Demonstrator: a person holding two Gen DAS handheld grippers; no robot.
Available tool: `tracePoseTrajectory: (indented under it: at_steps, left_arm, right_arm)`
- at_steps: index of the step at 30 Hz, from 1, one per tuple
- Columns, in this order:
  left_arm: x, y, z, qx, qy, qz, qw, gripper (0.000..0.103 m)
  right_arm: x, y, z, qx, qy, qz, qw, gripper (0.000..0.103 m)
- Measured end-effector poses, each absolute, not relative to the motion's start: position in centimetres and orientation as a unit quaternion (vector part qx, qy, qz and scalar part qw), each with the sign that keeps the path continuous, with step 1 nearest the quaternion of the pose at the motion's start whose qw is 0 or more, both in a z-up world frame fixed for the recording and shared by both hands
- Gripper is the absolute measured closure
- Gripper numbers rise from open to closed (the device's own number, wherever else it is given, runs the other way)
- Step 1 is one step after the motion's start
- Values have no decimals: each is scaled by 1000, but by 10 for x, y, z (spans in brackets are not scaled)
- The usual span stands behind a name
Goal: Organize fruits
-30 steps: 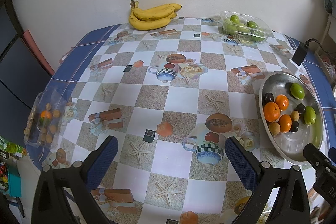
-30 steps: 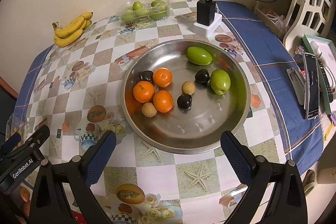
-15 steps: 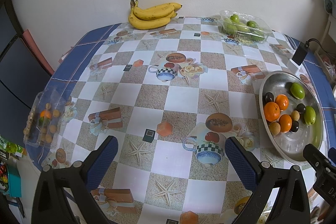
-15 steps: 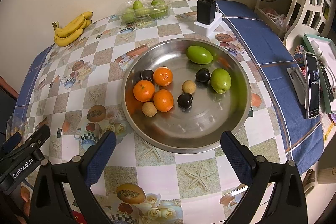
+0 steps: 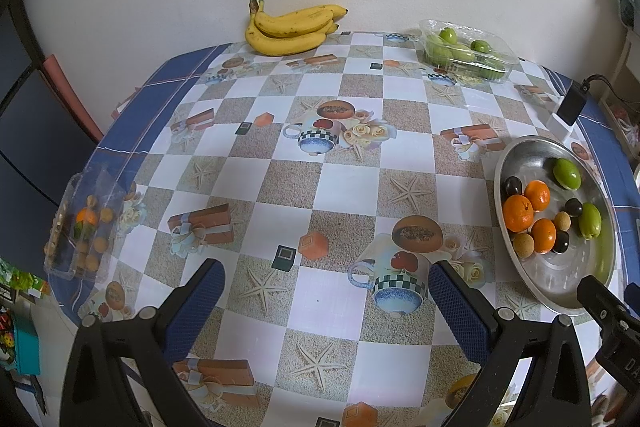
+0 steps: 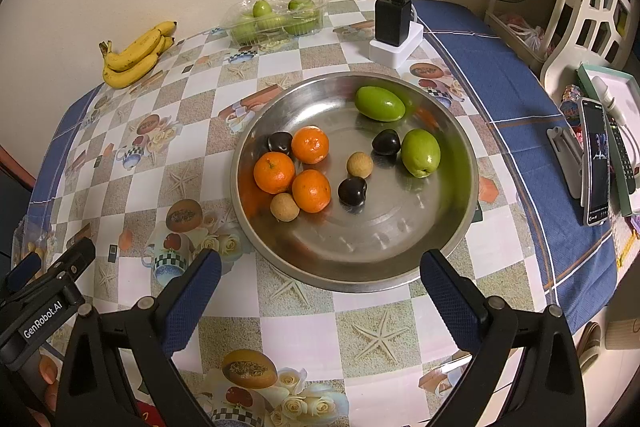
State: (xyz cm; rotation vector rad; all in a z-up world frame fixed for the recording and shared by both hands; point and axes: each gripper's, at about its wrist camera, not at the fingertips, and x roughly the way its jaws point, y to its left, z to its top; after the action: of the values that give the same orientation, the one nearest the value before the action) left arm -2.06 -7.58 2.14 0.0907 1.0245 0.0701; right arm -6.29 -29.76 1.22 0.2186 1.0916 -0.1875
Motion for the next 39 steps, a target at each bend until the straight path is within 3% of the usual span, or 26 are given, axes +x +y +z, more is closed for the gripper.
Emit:
tracePoseTrajectory:
  at_steps: [39]
  left_arm:
    - [-22,-78,21,40,491,36,870,0]
  right_arm:
    - [-64,-296,10,104,519,-88,844,3]
